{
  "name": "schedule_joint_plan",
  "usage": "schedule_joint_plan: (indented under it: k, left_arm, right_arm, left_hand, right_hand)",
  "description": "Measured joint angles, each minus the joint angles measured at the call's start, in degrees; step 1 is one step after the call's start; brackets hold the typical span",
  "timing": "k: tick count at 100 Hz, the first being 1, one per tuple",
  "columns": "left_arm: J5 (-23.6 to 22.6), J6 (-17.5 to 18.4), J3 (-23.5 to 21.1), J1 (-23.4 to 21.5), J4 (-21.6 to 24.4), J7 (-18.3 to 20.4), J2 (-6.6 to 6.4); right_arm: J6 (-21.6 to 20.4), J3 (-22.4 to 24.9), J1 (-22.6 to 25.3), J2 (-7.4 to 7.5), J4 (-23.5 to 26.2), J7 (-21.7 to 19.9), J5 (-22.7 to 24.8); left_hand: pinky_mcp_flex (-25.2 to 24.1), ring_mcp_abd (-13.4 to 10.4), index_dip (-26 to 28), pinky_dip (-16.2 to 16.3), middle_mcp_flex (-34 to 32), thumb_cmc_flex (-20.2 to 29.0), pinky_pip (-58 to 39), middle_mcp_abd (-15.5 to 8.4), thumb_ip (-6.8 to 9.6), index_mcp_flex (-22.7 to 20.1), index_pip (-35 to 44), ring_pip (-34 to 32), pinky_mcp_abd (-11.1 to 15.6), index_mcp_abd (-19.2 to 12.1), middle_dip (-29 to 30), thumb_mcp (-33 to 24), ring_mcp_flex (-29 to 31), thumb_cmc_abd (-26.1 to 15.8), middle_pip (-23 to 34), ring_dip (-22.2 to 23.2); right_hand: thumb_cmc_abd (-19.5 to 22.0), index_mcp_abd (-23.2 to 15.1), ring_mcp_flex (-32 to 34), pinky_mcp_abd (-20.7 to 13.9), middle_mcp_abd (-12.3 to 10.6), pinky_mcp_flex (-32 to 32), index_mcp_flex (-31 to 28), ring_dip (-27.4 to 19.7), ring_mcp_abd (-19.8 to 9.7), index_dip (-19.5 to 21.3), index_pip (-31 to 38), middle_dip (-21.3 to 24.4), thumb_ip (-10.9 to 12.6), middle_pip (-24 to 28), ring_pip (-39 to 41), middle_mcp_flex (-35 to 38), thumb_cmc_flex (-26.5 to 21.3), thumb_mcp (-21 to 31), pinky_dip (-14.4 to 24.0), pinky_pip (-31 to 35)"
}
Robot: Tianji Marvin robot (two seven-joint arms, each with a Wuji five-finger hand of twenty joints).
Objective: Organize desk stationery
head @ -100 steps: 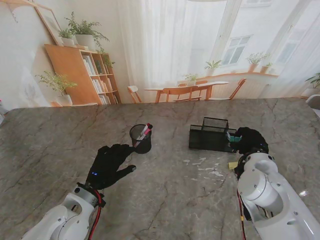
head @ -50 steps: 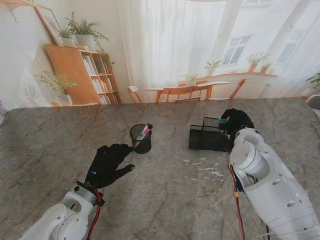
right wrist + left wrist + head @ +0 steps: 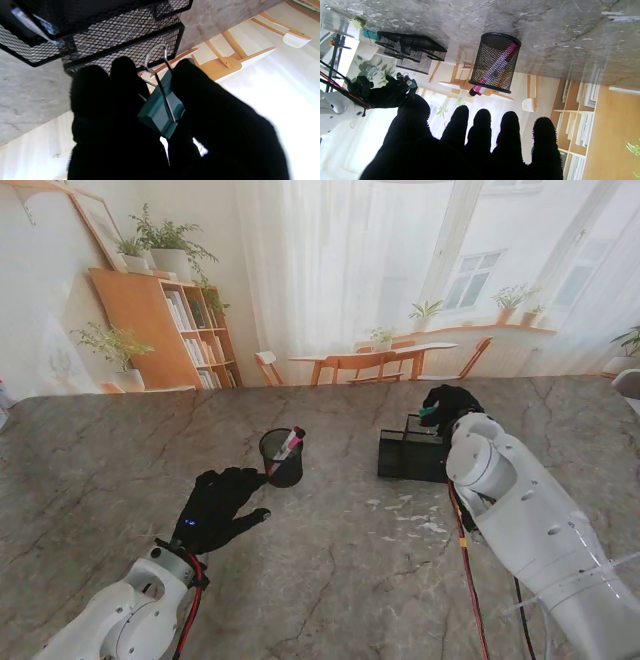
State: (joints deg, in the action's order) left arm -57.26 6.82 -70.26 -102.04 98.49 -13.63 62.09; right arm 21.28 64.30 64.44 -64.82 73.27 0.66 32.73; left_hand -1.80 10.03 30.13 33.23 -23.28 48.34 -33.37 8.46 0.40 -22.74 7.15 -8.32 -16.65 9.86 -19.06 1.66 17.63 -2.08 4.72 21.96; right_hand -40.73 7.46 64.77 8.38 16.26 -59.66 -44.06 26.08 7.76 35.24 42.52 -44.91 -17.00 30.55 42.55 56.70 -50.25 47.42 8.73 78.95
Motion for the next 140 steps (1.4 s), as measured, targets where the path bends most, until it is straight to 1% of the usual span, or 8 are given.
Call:
schedule_joint_plan:
  k: [17, 35, 55, 75, 94, 127, 135, 140]
  left_arm:
    - [0.1, -0.1, 0.1, 0.8, -0.9, 1.1, -0.08]
    - [0.3, -0.3, 0.1, 1.3, -1.7, 1.6, -0.17]
    - [0.4, -0.5, 0.2, 1.7, -2.0, 2.2, -0.27]
    - [0.7, -0.6, 0.3, 1.8, -2.0, 3.0, -0.32]
    - [0.9, -0.6, 0.4, 1.9, -2.0, 3.2, -0.36]
    - [1.1, -0.7, 0.8, 2.4, -2.2, 3.5, -0.38]
    - [1.1, -0.7, 0.8, 2.4, -2.2, 3.6, -0.38]
    - [1.1, -0.7, 0.9, 2.4, -2.2, 3.6, -0.38]
  right_arm:
    - [-0.8, -2.9, -3.8, -0.30, -4.6, -0.5, -0.7]
    - [-0.9, -5.9, -7.6, -1.09, -9.7, 0.5, -1.9]
    - [-1.7, -7.4, -9.5, -1.51, -11.8, 0.7, -2.4]
    - [-1.8, -7.8, -10.1, -1.51, -12.2, 0.4, -0.7]
    - [-1.8, -8.4, -10.4, -0.97, -12.0, -1.2, 1.0]
    - [-0.4, -9.2, -10.4, -0.18, -10.8, -3.4, 2.7]
    - [0.3, -9.3, -10.4, -0.14, -10.6, -3.8, 2.6]
    - [0.6, -9.4, -10.4, -0.12, -10.5, -4.1, 2.6]
  left_hand:
    - [0.0, 0.0, 0.0, 0.0, 0.0, 0.0, 0.0, 0.0, 0.00, 0.0, 0.0, 0.0, 0.0, 0.0, 0.0, 0.0, 0.0, 0.0, 0.0, 0.0]
    - [0.0, 0.0, 0.0, 0.0, 0.0, 0.0, 0.0, 0.0, 0.00, 0.0, 0.0, 0.0, 0.0, 0.0, 0.0, 0.0, 0.0, 0.0, 0.0, 0.0]
    - [0.0, 0.0, 0.0, 0.0, 0.0, 0.0, 0.0, 0.0, 0.00, 0.0, 0.0, 0.0, 0.0, 0.0, 0.0, 0.0, 0.0, 0.0, 0.0, 0.0]
    - [0.0, 0.0, 0.0, 0.0, 0.0, 0.0, 0.0, 0.0, 0.00, 0.0, 0.0, 0.0, 0.0, 0.0, 0.0, 0.0, 0.0, 0.0, 0.0, 0.0]
    - [0.0, 0.0, 0.0, 0.0, 0.0, 0.0, 0.0, 0.0, 0.00, 0.0, 0.0, 0.0, 0.0, 0.0, 0.0, 0.0, 0.0, 0.0, 0.0, 0.0]
    - [0.0, 0.0, 0.0, 0.0, 0.0, 0.0, 0.0, 0.0, 0.00, 0.0, 0.0, 0.0, 0.0, 0.0, 0.0, 0.0, 0.0, 0.0, 0.0, 0.0]
    - [0.0, 0.0, 0.0, 0.0, 0.0, 0.0, 0.0, 0.0, 0.00, 0.0, 0.0, 0.0, 0.0, 0.0, 0.0, 0.0, 0.0, 0.0, 0.0, 0.0]
    - [0.0, 0.0, 0.0, 0.0, 0.0, 0.0, 0.0, 0.0, 0.00, 0.0, 0.0, 0.0, 0.0, 0.0, 0.0, 0.0, 0.0, 0.0, 0.0, 0.0]
  right_hand:
    - [0.3, -0.3, 0.0, 0.0, 0.0, 0.0, 0.1, 0.0, 0.0, 0.0, 0.0, 0.0, 0.0, 0.0, -0.1, 0.0, 0.0, -0.1, 0.5, -0.1]
    - [1.3, -0.8, 0.0, -0.3, -0.5, 0.0, 0.6, 0.1, -0.3, 0.0, 0.1, 0.1, 0.0, 0.0, -0.3, 0.0, 0.0, -1.4, 0.9, -0.2]
    - [2.2, -1.4, 0.0, -0.5, -1.0, 0.0, 0.6, 0.8, -0.7, -2.4, 0.1, 2.7, 0.0, -0.1, -0.3, 0.0, 0.0, -2.4, 2.0, -0.2]
    - [2.3, -2.2, 0.0, -0.6, -1.5, 0.0, 0.6, 1.4, -0.9, -3.6, 0.1, 4.1, 0.0, -0.8, -0.1, 0.3, -0.1, -3.2, 3.3, 0.6]
    - [2.3, -2.8, 0.0, -0.6, -1.8, -0.1, 0.6, 2.5, -1.3, -5.5, 0.9, 4.6, 0.1, -1.4, 4.8, 0.7, -0.1, -3.8, 5.3, 4.3]
    - [2.9, -4.6, -0.3, -0.6, -2.1, -0.1, 3.3, 2.8, -1.5, -6.1, 3.9, 4.6, 0.3, -2.2, 7.4, -0.1, -0.1, -4.3, 6.1, 6.0]
    - [3.1, -5.7, -1.2, -0.6, -2.4, 0.5, 4.7, 2.9, -1.6, -6.1, 4.0, 4.6, 2.1, -2.7, 8.8, -2.2, -0.1, -4.3, 6.2, 6.7]
    - [3.6, -6.2, -1.5, -0.6, -3.2, 0.7, 5.3, 2.9, -1.7, -6.1, 4.0, 4.6, 2.5, -3.2, 9.4, -2.8, -0.1, -4.3, 6.3, 7.0]
